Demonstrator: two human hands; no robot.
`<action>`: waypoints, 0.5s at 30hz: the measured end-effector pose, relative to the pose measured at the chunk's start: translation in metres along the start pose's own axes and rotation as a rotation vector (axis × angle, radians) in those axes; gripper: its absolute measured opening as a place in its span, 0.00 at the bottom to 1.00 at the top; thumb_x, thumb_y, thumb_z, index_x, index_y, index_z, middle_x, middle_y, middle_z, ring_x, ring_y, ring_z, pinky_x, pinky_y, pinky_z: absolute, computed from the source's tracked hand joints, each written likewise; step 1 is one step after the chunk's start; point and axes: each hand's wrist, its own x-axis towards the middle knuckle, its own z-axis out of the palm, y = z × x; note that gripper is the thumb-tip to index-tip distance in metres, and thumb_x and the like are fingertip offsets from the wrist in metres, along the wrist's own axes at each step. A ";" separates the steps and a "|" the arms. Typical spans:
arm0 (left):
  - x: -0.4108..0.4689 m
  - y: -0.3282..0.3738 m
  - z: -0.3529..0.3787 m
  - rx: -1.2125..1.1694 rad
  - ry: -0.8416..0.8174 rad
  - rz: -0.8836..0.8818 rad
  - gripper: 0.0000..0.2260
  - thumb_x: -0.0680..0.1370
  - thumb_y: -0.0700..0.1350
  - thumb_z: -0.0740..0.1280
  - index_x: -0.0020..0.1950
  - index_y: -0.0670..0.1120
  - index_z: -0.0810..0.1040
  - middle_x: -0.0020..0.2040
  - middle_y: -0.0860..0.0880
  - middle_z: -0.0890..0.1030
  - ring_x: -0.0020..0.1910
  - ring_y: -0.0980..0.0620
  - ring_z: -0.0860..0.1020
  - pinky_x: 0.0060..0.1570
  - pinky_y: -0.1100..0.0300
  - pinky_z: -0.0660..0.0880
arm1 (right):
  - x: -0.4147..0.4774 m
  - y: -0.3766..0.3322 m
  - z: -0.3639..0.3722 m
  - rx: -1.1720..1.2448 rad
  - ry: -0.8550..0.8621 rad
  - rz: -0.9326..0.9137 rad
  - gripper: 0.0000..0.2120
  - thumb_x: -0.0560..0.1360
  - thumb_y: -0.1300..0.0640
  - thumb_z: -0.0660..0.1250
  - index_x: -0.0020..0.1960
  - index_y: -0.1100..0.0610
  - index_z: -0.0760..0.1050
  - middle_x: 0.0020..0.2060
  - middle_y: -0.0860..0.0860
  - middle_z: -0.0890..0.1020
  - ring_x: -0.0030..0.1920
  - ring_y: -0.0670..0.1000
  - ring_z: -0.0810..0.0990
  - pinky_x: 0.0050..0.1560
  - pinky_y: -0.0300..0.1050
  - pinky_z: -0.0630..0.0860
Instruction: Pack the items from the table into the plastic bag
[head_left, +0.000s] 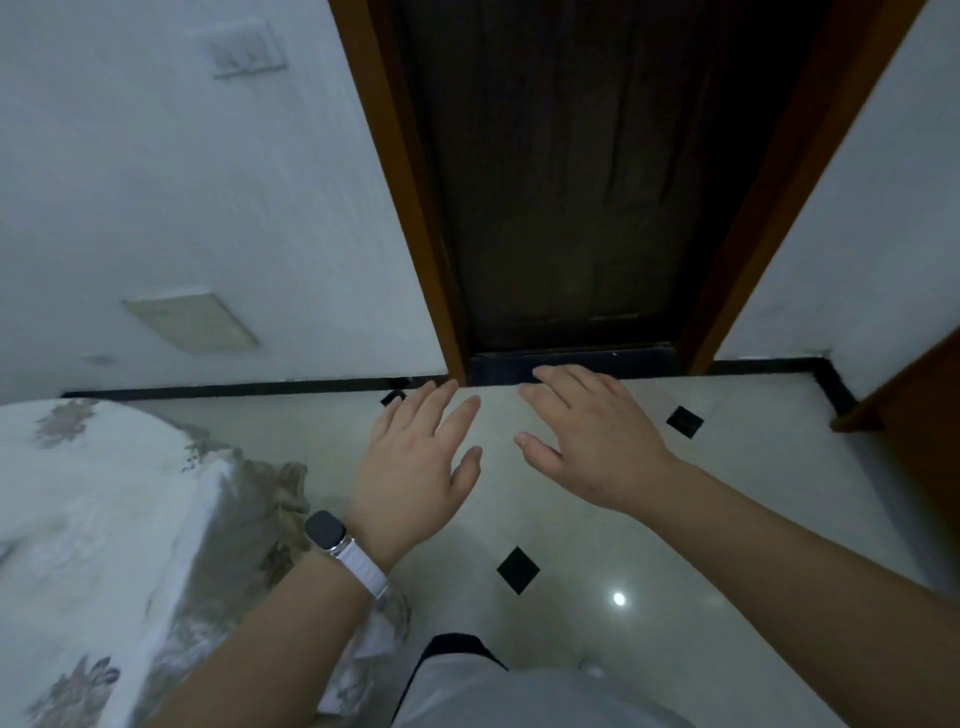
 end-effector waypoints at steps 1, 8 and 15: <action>0.009 -0.010 0.003 0.008 0.002 -0.018 0.22 0.79 0.55 0.62 0.71 0.47 0.73 0.70 0.43 0.74 0.70 0.42 0.71 0.66 0.43 0.70 | 0.016 0.000 0.001 0.002 -0.005 -0.027 0.34 0.75 0.36 0.43 0.73 0.52 0.67 0.71 0.53 0.70 0.71 0.55 0.66 0.69 0.54 0.62; 0.071 -0.106 0.040 0.002 0.076 -0.127 0.21 0.78 0.55 0.62 0.67 0.47 0.76 0.68 0.43 0.76 0.68 0.42 0.73 0.64 0.44 0.72 | 0.150 -0.005 0.021 -0.037 -0.034 -0.140 0.29 0.78 0.38 0.51 0.73 0.51 0.66 0.72 0.51 0.69 0.72 0.54 0.65 0.70 0.53 0.61; 0.146 -0.224 0.060 -0.065 0.092 -0.189 0.21 0.78 0.56 0.62 0.69 0.49 0.75 0.69 0.44 0.75 0.70 0.42 0.72 0.66 0.43 0.70 | 0.301 -0.037 0.022 -0.118 -0.026 -0.250 0.27 0.78 0.38 0.54 0.71 0.51 0.68 0.69 0.51 0.72 0.70 0.53 0.67 0.69 0.51 0.63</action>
